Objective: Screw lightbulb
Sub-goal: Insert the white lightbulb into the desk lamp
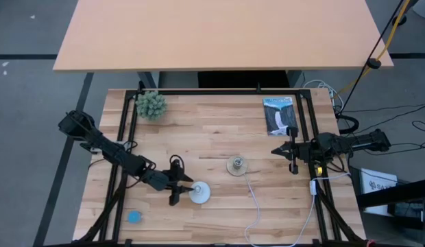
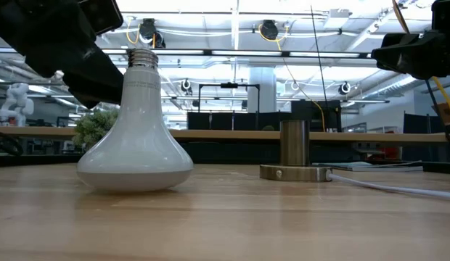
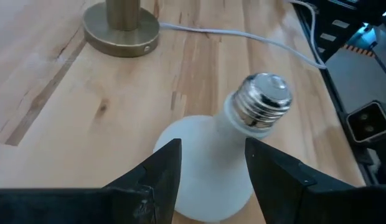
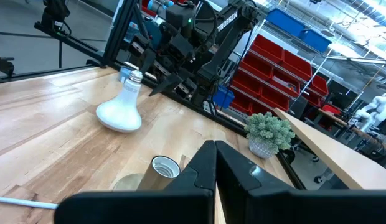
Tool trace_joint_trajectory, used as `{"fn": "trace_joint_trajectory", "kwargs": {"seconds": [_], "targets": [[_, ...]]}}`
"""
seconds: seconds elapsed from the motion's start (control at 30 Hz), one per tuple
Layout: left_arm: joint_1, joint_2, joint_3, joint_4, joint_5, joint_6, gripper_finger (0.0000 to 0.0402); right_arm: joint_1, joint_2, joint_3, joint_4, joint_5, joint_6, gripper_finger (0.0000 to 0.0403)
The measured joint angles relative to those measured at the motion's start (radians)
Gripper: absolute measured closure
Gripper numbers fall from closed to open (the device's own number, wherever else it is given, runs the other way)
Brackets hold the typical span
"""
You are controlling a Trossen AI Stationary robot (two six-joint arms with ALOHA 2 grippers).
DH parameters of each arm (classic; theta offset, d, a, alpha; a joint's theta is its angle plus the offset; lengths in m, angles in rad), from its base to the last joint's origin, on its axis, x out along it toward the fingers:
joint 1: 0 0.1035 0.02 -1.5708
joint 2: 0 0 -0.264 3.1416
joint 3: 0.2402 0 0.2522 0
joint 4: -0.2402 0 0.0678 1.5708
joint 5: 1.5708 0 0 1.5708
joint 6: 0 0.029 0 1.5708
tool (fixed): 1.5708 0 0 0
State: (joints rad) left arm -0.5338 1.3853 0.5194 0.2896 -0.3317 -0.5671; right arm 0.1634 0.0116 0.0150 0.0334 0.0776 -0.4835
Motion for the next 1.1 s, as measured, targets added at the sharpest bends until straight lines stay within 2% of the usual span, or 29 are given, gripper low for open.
{"fn": "trace_joint_trajectory", "kwargs": {"seconds": [0.37,0.67,0.77,0.97,1.1], "targets": [[0.006,0.0,0.0,-0.001,0.001,0.02,0.022,0.0,0.0,0.0,0.0,0.0,0.0,0.0403],[-0.04,0.0,0.0,0.001,0.035,0.056,0.0216,0.0,0.0,0.0,0.0,0.0,0.0,0.0403],[-0.049,0.0,0.0,0.009,0.022,0.056,0.019,0.0,0.0,0.0,0.0,0.0,0.0,0.0403],[-0.049,0.0,0.0,0.01,-0.054,0.056,0.0112,0.0,0.0,0.0,0.0,0.0,0.0,0.0403],[-0.049,0.0,0.0,0.01,-0.053,0.048,0.0088,0.0,0.0,0.0,0.0,0.0,0.0,0.0403]]}}
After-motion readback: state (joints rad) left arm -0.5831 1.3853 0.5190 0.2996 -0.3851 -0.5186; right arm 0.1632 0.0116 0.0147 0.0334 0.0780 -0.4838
